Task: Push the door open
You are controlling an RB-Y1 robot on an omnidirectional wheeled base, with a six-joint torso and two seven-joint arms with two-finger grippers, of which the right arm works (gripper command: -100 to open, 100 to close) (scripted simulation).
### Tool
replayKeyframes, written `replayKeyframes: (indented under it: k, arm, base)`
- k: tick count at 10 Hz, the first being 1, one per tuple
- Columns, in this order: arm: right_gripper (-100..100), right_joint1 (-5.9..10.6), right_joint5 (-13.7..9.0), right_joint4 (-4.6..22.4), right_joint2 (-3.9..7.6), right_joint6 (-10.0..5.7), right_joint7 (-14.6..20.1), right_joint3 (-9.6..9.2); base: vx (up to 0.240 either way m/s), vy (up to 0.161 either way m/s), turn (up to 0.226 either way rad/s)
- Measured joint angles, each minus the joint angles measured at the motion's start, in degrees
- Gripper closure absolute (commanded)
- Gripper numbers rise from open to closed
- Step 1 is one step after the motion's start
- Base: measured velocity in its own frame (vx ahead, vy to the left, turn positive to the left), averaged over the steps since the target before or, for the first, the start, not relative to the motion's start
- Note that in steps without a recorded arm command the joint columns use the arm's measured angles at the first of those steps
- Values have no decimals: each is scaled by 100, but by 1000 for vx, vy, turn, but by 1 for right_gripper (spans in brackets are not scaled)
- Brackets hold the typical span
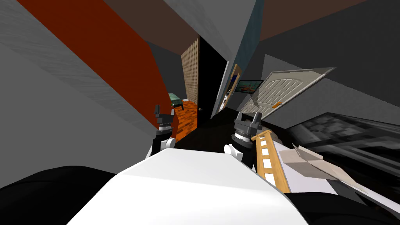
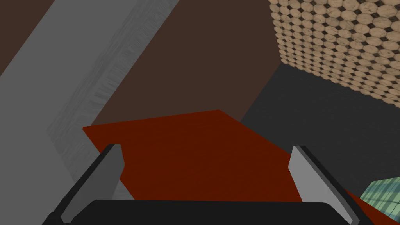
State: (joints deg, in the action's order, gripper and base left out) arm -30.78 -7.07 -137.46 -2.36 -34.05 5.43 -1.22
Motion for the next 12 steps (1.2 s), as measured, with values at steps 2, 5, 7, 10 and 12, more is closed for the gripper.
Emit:
replayKeyframes:
  k: [2,5,7,10,12]
  arm:
    - [-100,85,-14,238,73,-42,7,-30]
    - [-100,255,-11,587,146,-63,-7,-105]
    - [-100,377,1,863,186,-89,-31,-184]
    - [-100,557,27,1330,240,-159,-67,-337]
    - [-100,686,11,1655,318,-212,-61,-394]
  base:
    - [74,-38,63]
    - [57,-40,37]
    - [75,-32,55]
    - [100,-43,59]
    - [92,-46,68]
